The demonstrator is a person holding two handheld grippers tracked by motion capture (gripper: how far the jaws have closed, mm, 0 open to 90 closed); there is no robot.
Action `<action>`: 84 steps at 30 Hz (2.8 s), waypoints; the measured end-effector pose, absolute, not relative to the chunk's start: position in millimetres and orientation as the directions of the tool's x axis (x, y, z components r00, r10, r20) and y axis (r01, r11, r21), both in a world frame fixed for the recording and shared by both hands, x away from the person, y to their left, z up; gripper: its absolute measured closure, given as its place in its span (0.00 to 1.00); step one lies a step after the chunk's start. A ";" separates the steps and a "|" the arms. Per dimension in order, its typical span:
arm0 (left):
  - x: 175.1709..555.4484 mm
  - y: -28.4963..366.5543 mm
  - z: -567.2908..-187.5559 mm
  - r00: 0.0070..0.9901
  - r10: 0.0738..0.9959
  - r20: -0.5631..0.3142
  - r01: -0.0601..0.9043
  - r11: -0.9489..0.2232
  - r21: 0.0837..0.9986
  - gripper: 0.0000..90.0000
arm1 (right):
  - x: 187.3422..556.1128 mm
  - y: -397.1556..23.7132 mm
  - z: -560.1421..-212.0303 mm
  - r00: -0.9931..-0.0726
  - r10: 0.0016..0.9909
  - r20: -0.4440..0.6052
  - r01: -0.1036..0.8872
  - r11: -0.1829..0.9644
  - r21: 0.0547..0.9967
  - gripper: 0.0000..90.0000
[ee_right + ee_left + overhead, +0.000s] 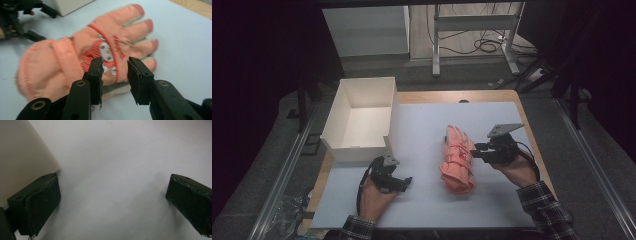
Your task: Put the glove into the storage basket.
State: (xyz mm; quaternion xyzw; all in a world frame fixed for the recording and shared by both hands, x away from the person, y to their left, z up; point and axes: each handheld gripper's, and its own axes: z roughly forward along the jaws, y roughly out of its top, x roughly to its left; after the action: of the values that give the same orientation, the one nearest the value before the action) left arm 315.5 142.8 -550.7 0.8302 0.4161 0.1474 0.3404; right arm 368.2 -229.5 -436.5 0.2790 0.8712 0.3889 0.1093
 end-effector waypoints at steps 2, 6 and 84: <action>315.6 143.2 -550.5 0.610 0.791 -0.041 0.591 -0.420 0.688 0.00 | 371.5 -233.7 -442.1 -0.805 0.592 0.041 0.422 0.522 0.741 0.71; 316.0 141.1 -546.5 0.587 0.809 -0.048 0.613 -0.405 0.678 0.05 | 374.7 -241.1 -452.5 -0.776 0.629 0.050 0.444 0.490 0.750 0.72; 312.3 122.5 -534.0 0.651 0.755 -0.081 0.600 -0.446 0.664 0.03 | 338.6 -258.9 -505.5 -0.728 0.675 0.122 0.517 0.422 0.745 0.57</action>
State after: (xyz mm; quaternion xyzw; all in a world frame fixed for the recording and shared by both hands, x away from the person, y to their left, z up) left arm 312.3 122.5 -534.0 0.8426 0.4020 0.1141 0.3398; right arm 338.6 -258.9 -505.5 0.3557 0.8374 0.4033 0.0982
